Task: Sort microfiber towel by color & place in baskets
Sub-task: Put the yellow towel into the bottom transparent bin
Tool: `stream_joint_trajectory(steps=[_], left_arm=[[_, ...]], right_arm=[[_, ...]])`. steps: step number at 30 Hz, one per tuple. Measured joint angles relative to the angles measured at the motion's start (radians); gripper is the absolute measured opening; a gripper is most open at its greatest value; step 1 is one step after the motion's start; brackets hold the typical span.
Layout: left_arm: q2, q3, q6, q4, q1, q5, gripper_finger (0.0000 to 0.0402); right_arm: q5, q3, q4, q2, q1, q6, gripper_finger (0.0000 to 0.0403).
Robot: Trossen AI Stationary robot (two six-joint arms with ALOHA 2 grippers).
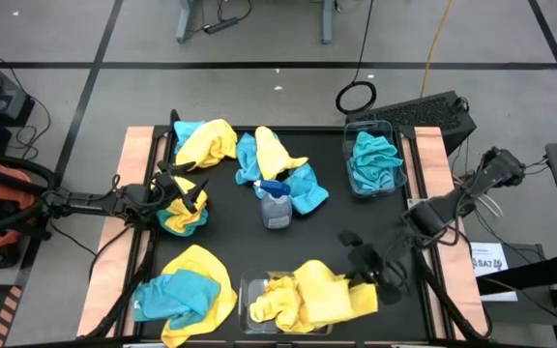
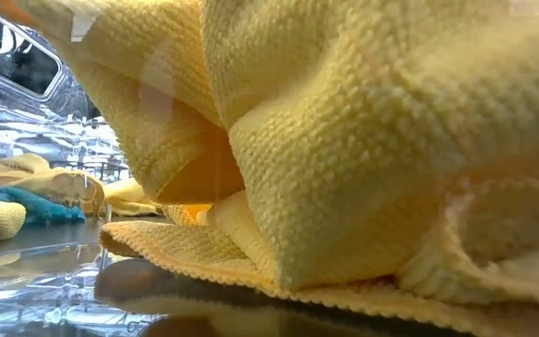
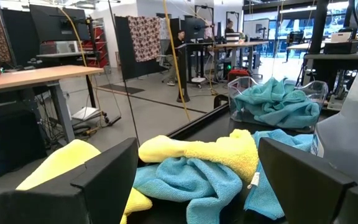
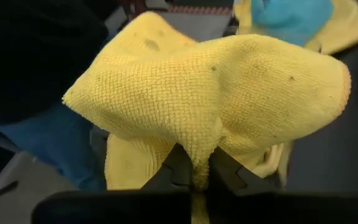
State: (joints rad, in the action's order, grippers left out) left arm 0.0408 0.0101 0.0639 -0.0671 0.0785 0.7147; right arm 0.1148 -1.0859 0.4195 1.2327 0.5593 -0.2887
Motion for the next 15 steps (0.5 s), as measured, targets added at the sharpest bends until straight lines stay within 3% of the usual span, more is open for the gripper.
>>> stream_joint_trajectory(steps=[15], left_arm=[[0.000,0.000,0.000,0.000,0.000,0.000,0.0338]], right_arm=[[0.156,-0.002,-0.165,0.025,-0.146,0.165,0.0004]])
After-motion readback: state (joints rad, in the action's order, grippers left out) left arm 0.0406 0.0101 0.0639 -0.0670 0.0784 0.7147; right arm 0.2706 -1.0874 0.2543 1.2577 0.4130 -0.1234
